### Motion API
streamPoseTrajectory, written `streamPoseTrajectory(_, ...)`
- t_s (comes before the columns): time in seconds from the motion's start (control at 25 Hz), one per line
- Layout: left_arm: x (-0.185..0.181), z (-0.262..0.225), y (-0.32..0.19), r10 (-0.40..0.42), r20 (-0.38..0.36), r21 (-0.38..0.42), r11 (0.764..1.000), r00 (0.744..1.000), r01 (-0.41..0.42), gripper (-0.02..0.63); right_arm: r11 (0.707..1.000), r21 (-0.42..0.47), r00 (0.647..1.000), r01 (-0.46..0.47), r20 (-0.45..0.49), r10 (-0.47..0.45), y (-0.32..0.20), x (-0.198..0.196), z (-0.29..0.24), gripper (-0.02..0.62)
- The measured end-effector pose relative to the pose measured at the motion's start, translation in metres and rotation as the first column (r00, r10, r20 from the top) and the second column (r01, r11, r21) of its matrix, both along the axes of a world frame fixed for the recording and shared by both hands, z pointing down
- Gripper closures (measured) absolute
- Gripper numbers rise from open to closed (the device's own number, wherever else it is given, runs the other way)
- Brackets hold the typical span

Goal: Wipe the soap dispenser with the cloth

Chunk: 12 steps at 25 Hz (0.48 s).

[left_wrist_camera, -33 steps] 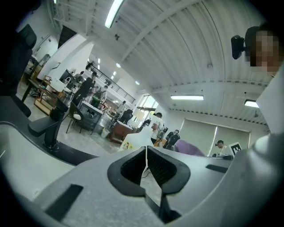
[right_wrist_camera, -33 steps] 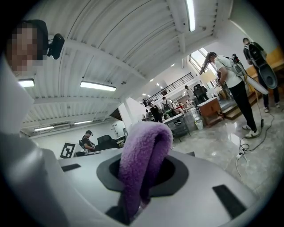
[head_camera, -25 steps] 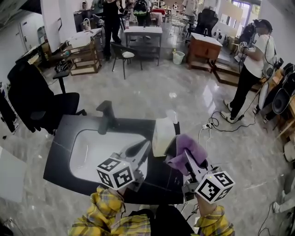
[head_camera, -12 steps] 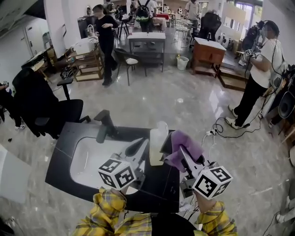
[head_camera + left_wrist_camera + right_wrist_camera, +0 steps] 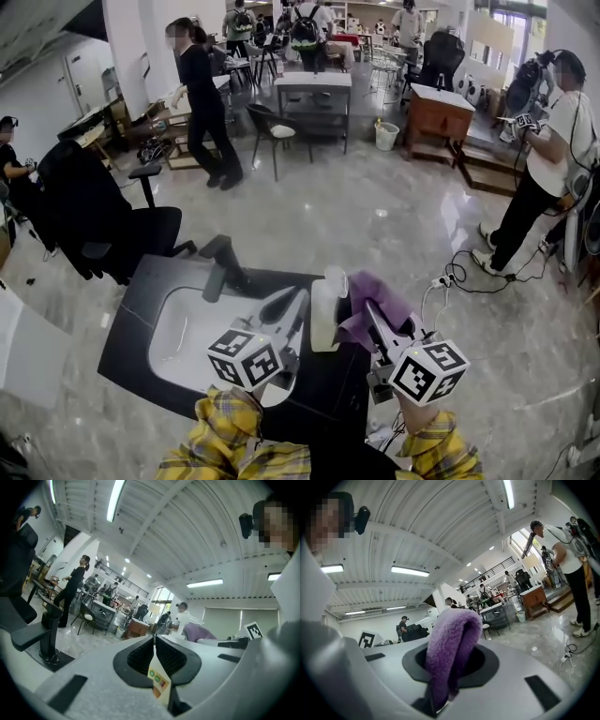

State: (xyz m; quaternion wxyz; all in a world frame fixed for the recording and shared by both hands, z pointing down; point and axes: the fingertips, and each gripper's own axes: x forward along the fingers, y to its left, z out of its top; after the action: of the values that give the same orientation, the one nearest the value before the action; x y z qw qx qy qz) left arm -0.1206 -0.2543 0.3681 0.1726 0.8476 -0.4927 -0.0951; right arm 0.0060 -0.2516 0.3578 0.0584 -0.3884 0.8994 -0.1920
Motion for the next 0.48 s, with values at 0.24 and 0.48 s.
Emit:
streamPoseTrajectory(0.24,0.008,0.008,-0.007,0.004,0.009,-0.033,0.999,1.000,-0.004,0.591,1.000,0.008,1.000,-0.005,-0.018,0.005,-0.008,0.003,0.003,0.520)
streamPoseTrajectory(0.48,0.014,0.014,-0.006,0.012,0.008,-0.047,0.999,1.000,-0.011,0.591,1.000,-0.010,0.999,-0.011,-0.034,0.011,-0.010,0.006,0.015,0.520)
